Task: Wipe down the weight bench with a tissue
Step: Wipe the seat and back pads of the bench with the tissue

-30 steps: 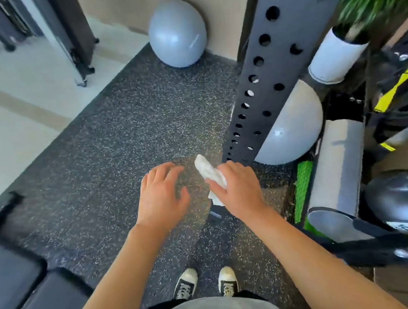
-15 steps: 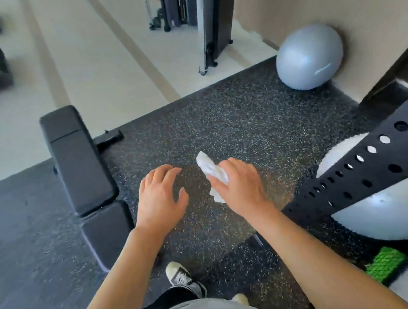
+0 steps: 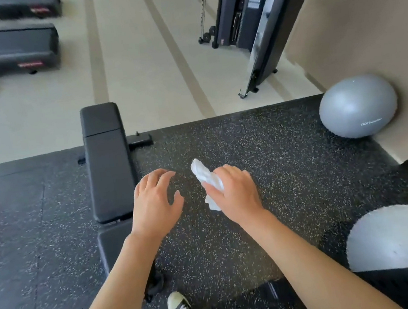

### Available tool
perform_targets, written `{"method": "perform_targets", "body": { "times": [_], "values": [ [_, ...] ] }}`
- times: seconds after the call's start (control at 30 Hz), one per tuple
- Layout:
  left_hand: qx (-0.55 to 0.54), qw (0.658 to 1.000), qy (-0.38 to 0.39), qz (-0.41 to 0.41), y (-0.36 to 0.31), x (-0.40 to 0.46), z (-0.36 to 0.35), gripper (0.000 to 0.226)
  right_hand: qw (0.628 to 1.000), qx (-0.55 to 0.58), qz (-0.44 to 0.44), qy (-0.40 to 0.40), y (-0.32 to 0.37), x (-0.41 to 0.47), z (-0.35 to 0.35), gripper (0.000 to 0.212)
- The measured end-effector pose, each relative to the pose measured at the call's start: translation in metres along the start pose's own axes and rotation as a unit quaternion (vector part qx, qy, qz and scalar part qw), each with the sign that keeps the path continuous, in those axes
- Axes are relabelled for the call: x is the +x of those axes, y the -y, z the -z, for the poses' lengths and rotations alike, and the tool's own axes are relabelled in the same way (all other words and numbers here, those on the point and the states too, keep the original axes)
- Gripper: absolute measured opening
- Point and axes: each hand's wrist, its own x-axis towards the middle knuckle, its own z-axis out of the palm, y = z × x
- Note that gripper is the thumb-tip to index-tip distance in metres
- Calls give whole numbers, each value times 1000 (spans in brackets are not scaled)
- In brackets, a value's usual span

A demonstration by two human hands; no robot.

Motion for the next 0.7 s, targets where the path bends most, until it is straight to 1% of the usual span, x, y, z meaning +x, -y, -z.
{"method": "perform_targets", "body": {
  "times": [0.1,0.27,0.4,0.53,0.7],
  "values": [
    [-1,1000,-6,23,25,18,8,47,1000,4,19,14,17,29,-15,39],
    [-3,997,-40,73,61,28,25,47,997,10,67,42,45,70,-39,41],
    [4,988,-72,136,85,28,33,47,990,21,124,65,67,105,-61,41],
    [25,973,-110,203,105,23,37,47,976,45,189,95,89,140,-89,39],
    [49,934,-155,317,114,22,30,47,947,85,272,146,101,186,-122,38]
  ]
}}
